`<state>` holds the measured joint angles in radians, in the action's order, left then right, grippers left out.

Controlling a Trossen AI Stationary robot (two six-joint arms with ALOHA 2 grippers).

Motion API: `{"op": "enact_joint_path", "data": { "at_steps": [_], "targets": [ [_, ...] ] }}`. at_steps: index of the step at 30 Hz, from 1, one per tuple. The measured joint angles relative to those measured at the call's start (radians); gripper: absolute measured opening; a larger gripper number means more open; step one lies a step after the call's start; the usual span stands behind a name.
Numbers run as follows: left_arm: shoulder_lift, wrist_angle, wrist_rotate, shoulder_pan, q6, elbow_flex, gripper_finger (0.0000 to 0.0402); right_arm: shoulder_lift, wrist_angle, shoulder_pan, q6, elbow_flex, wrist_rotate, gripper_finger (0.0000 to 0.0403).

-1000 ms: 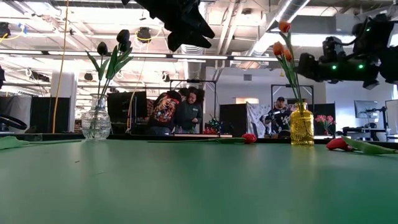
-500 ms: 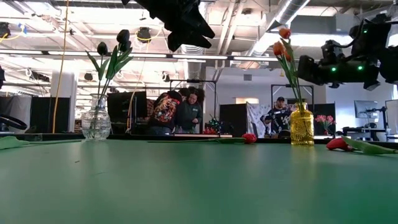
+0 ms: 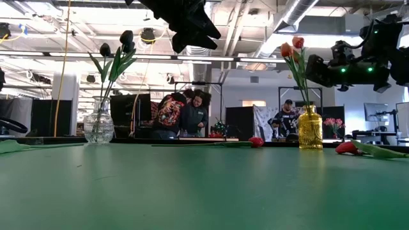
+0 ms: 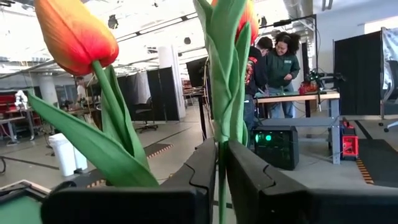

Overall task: Sort flowers into vase by color
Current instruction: Put the orange flower into the yellow vase

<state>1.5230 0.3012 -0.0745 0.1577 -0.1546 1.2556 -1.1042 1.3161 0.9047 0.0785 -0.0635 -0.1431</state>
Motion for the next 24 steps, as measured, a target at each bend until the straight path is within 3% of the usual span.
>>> {"op": "enact_joint_path", "data": {
  "at_steps": [11, 24],
  "targets": [
    [0.000, 0.040, -0.046, -0.001, -0.019, 0.000, 0.0153, 0.000, -0.117, -0.059, -0.009, 0.000, 0.014, 0.0074],
    [0.000, 0.079, -0.050, -0.005, 0.003, 0.000, 0.0153, 0.058, -0.170, -0.130, -0.052, 0.000, -0.027, 0.0239]
  ]
}}
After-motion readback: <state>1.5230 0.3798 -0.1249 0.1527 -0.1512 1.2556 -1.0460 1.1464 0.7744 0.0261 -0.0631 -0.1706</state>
